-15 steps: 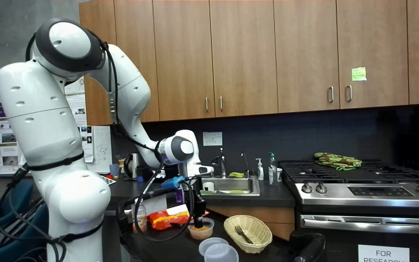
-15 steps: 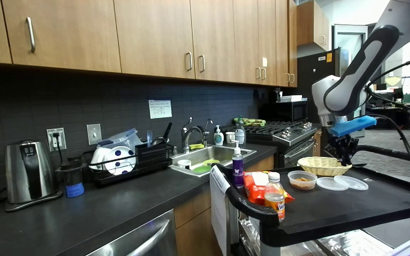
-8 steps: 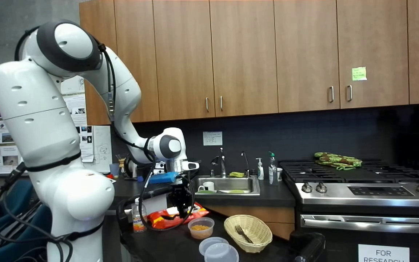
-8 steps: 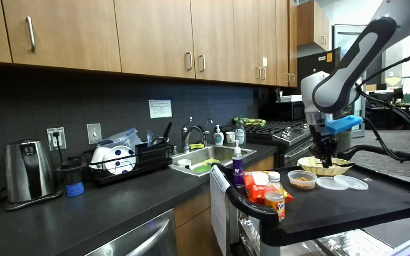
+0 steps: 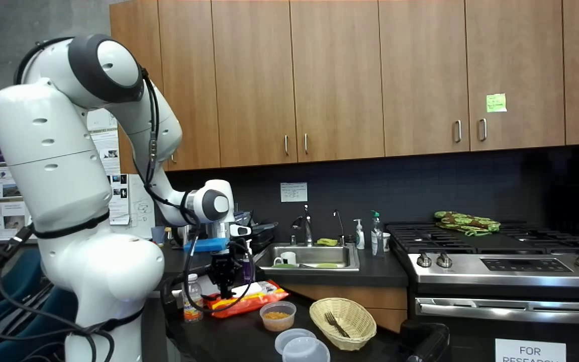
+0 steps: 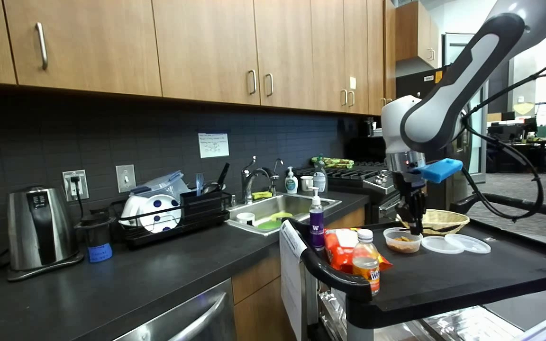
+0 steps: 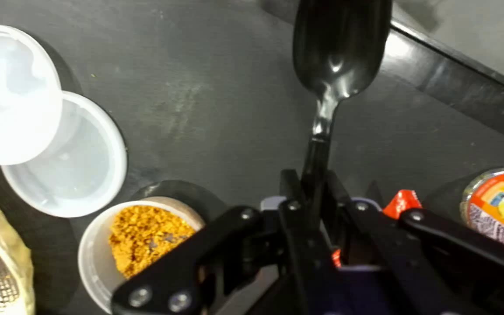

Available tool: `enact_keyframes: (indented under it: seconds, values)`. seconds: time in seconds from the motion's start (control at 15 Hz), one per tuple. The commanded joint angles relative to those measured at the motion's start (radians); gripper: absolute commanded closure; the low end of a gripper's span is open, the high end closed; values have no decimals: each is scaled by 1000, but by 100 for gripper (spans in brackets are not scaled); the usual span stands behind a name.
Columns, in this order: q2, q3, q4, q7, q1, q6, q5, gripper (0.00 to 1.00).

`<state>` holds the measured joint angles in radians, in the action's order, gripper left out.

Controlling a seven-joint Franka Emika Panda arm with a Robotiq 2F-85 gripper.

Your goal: Remove the black spoon from the basket.

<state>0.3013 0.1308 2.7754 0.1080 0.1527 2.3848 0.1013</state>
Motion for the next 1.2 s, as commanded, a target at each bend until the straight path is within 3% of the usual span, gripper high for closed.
enact_keyframes:
  seconds: [0.0,0.33,0.8,1.13]
  values:
    - [-28,29,0,-61,53,-1,-66,96]
    - [-98,62,0,-82,81,110,-73,96]
    - [-272,56,2,-59,34,350,-3,96]
    - [-357,37,2,-32,16,456,72,96]
